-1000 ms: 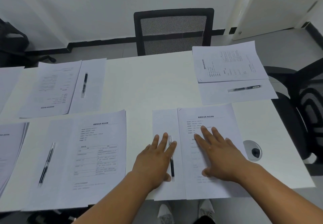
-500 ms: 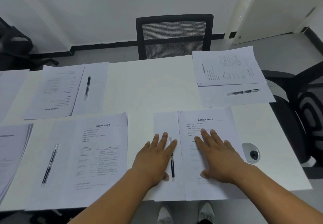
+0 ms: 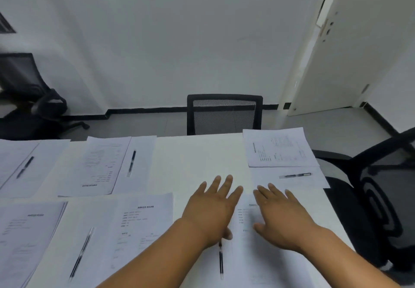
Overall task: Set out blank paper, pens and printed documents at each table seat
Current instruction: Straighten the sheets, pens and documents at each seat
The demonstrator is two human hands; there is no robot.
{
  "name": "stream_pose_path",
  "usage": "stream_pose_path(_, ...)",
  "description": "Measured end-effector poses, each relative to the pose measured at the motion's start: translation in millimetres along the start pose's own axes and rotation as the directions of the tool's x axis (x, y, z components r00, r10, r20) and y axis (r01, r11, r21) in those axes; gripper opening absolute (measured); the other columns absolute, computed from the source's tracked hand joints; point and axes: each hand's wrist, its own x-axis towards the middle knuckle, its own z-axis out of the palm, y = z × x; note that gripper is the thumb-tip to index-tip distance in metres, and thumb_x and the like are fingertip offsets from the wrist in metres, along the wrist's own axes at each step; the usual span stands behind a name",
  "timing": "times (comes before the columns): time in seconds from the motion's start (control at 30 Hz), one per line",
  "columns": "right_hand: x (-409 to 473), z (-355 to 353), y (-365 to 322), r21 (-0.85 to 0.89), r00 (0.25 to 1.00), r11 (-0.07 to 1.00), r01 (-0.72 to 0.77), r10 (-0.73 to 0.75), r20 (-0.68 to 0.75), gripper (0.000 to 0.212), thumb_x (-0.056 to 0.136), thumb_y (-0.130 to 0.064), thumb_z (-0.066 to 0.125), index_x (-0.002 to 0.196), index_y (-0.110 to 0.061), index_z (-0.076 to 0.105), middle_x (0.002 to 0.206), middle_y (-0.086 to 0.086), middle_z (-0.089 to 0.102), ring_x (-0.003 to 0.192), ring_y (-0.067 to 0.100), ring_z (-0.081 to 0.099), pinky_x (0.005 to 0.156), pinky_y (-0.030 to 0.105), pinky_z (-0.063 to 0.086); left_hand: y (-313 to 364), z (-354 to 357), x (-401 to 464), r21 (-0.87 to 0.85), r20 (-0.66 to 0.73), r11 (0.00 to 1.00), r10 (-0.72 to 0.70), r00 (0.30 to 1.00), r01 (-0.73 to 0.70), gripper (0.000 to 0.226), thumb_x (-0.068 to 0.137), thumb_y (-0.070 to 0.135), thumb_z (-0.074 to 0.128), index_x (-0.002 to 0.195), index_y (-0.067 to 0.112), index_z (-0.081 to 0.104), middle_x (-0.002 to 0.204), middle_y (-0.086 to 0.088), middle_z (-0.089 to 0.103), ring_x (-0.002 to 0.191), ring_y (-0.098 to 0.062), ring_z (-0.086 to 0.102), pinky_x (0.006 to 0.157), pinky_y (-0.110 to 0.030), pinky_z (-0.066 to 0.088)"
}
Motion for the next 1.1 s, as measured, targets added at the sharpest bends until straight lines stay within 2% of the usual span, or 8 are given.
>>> stream_pose_path(0.3,-80.4,-147.8,-3.2,-0.083,0.95,0.99,-0.114,0.084,-0.302,0.088,0.106,-0.059,0.051,0.174,-0.023,0.008,0.183,0.002,0.005,0.169,0.028,-0.002,0.136,0.053,0.005,22.0,-144.8,-23.9,0.149,-0.27,0.986,0.113,0.956,-0.075,0.118,0.098,0.052,0.079,0.175,0.028,-0.007,0.183,-0.007,-0.017,0.17,-0.036,-0.008,0.135,-0.057,0.006)
stream_pose_path(0.53,-148.7,-208.0,-14.5,-0.076,0.878,0.98,-0.186,0.131,-0.461,0.087,0.105,-0.058,0.055,0.172,-0.022,0.012,0.182,-0.001,0.007,0.169,0.025,-0.001,0.135,0.052,0.009,29.8,-209.6,-59.9,0.201,-0.336,0.977,0.139,0.932,-0.073,0.119,0.095,0.059,0.078,0.175,0.029,-0.005,0.184,-0.005,-0.016,0.171,-0.034,-0.006,0.135,-0.061,0.01)
stream_pose_path(0.73,-188.7,-229.2,-29.2,-0.053,0.845,0.98,-0.192,0.137,-0.517,0.091,0.105,-0.057,0.053,0.173,-0.022,0.005,0.183,-0.001,0.002,0.169,0.025,-0.004,0.136,0.052,0.008,31.4,-237.8,-99.5,0.172,-0.393,0.985,0.049,0.918,0.022,0.115,0.093,0.067,0.075,0.174,0.032,0.001,0.185,0.0,-0.01,0.17,-0.039,0.002,0.13,-0.07,0.023)
stream_pose_path(0.83,-196.6,-233.2,-40.2,-0.059,0.841,0.986,-0.157,0.102,-0.532,0.093,0.105,-0.058,0.054,0.174,-0.022,0.002,0.183,-0.001,0.001,0.169,0.025,-0.004,0.136,0.052,0.008,32.4,-242.2,-120.9,0.163,-0.401,0.983,-0.015,0.916,0.087,0.114,0.093,0.069,0.073,0.173,0.033,0.001,0.185,-0.001,-0.009,0.17,-0.04,0.003,0.127,-0.071,0.028)
stream_pose_path(1.1,-217.5,-222.4,-65.4,-0.087,0.838,0.996,-0.018,-0.033,-0.545,0.095,0.104,-0.06,0.054,0.173,-0.023,0.001,0.183,-0.002,0.001,0.169,0.025,-0.003,0.135,0.053,0.01,50.4,-230.2,-190.1,0.148,-0.426,0.943,-0.21,0.88,0.297,0.104,0.098,0.067,0.067,0.173,0.031,0.005,0.185,-0.004,0.0,0.169,-0.042,0.007,0.125,-0.071,0.029)
